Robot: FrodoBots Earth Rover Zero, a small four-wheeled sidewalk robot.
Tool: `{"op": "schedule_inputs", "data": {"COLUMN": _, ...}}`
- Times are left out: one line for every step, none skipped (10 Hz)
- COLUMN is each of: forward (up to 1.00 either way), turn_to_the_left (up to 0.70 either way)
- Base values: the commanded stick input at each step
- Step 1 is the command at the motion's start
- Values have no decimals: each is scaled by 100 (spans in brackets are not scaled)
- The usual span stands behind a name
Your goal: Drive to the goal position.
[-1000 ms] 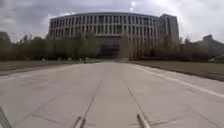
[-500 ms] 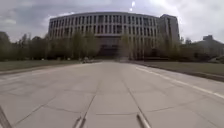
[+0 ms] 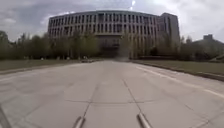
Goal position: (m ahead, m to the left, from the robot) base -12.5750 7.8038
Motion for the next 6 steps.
{"op": "schedule_inputs", "data": {"forward": 100, "turn_to_the_left": 0}}
{"op": "schedule_inputs", "data": {"forward": 100, "turn_to_the_left": 0}}
{"op": "schedule_inputs", "data": {"forward": 100, "turn_to_the_left": 0}}
{"op": "schedule_inputs", "data": {"forward": 100, "turn_to_the_left": 0}}
{"op": "schedule_inputs", "data": {"forward": 100, "turn_to_the_left": 0}}
{"op": "schedule_inputs", "data": {"forward": 100, "turn_to_the_left": 0}}
